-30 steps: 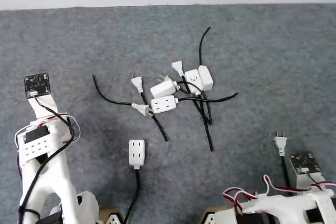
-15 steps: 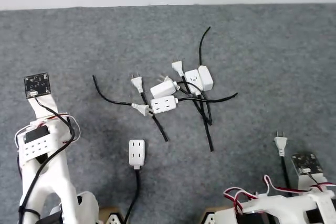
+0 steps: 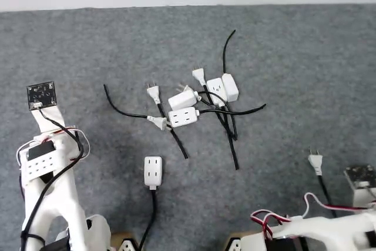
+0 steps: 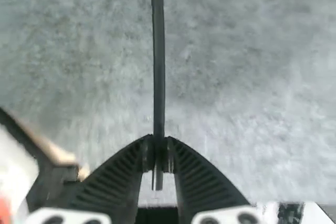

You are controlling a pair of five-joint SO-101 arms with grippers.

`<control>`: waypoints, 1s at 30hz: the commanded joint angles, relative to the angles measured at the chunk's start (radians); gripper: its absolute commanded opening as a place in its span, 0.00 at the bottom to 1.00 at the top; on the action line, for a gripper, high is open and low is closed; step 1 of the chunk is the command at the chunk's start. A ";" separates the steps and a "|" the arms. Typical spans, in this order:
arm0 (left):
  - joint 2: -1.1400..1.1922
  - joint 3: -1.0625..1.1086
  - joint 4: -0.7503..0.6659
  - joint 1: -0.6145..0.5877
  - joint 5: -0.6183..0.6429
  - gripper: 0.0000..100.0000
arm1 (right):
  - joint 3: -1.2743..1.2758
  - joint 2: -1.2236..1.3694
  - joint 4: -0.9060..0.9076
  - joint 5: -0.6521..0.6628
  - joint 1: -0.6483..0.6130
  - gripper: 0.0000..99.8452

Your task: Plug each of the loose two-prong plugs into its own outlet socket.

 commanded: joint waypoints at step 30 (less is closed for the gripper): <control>0.000 -0.002 -0.026 0.008 0.009 0.01 | -0.847 0.001 0.437 -0.368 -0.417 0.01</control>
